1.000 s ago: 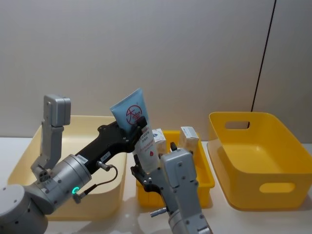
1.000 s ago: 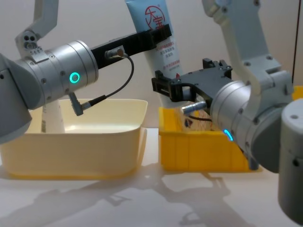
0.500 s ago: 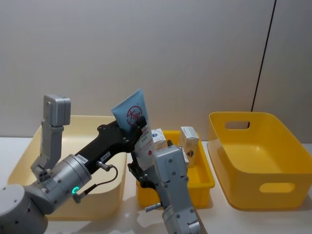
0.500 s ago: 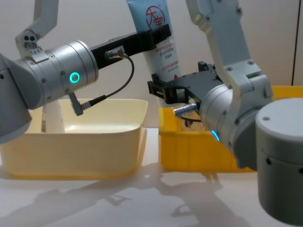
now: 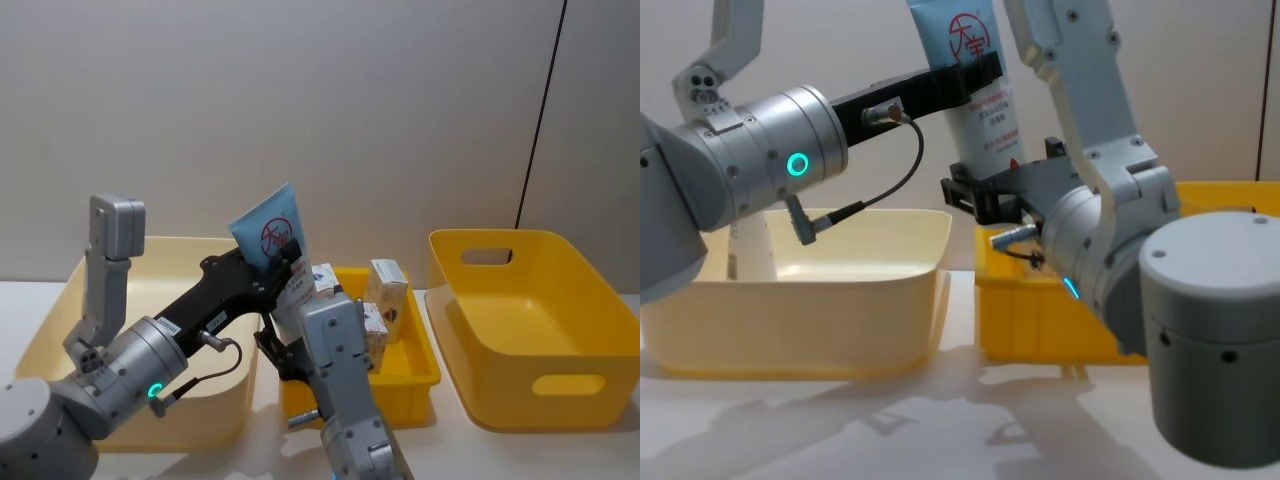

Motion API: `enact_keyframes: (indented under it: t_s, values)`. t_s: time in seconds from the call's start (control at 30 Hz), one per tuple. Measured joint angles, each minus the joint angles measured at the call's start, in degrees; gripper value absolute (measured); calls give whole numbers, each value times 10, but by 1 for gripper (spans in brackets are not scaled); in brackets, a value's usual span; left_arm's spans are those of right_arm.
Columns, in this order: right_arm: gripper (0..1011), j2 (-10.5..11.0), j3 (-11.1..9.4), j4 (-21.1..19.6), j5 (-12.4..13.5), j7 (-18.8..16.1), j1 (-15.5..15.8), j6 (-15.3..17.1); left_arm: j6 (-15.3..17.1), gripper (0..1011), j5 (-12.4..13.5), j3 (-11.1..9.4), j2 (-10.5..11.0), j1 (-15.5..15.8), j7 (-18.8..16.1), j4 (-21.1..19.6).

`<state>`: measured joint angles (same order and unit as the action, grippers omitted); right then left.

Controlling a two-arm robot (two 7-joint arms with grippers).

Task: Bimanual collaborative sorting of washing and personal care products

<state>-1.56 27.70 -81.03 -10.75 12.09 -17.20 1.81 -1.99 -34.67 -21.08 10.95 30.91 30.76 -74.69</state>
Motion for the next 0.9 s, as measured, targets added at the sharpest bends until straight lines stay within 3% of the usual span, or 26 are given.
enact_keyframes:
  t_s: [0.53, 0.73, 0.9]
  values:
    - [998, -12, -1, 25, -2, -14, -13, -9, 0, 246, 0, 0, 0, 0, 0, 0]
    - [894, -13, -2, 29, -2, -15, -15, -11, 0, 246, 0, 0, 0, 0, 0, 0]
    - [740, -15, -3, 31, -2, -17, -16, -11, 0, 246, 0, 0, 0, 0, 0, 0]
